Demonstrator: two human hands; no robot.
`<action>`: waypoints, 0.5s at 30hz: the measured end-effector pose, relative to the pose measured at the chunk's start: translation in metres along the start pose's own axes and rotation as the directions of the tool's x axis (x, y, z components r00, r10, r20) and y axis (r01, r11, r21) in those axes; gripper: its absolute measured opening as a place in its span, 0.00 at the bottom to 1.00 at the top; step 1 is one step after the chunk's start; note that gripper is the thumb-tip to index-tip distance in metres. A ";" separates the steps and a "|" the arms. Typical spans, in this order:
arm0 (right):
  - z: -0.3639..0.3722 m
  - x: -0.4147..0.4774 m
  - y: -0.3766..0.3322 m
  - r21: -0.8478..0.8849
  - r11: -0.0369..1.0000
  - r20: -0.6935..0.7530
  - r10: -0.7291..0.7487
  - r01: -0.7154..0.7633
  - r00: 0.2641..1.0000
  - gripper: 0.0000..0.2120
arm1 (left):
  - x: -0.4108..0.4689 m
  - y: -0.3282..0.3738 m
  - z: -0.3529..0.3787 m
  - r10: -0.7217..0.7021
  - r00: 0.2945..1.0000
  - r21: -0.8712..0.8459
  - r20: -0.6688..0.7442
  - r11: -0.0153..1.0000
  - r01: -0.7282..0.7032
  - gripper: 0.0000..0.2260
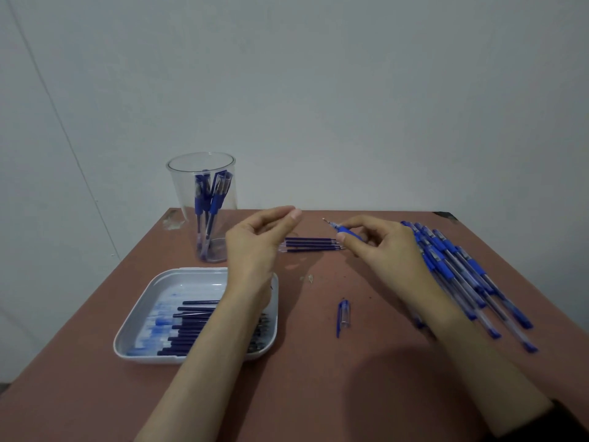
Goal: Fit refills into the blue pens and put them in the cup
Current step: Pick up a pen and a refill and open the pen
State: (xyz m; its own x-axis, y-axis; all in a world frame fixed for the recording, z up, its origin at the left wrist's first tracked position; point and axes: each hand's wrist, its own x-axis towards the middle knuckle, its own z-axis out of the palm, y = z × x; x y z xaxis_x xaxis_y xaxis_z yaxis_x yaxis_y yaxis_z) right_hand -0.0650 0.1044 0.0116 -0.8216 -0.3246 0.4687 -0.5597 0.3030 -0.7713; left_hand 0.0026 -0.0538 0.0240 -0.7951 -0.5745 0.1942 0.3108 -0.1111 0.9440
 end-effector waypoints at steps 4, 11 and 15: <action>-0.003 0.003 0.003 -0.042 0.999 -0.052 -0.001 -0.001 0.999 0.05 | -0.005 -0.007 0.005 0.065 0.981 0.321 0.183 0.939 -0.122 0.04; -0.002 0.002 0.006 -0.128 0.992 -0.018 -0.016 0.013 1.000 0.03 | -0.011 -0.024 0.009 -0.036 0.854 0.744 0.518 0.512 -0.430 0.07; -0.001 0.004 0.010 -0.152 0.988 -0.013 -0.013 0.011 1.000 0.02 | -0.011 -0.024 0.010 -0.109 0.822 0.736 0.559 0.523 -0.431 0.10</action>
State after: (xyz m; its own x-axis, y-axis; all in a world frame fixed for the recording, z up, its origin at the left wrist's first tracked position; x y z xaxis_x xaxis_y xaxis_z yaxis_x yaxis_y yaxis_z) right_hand -0.0737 0.1067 0.0063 -0.8155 -0.3166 0.4845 -0.5787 0.4323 -0.6915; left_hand -0.0009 -0.0368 0.0017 -0.9786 -0.0070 0.2056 0.1218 0.7859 0.6062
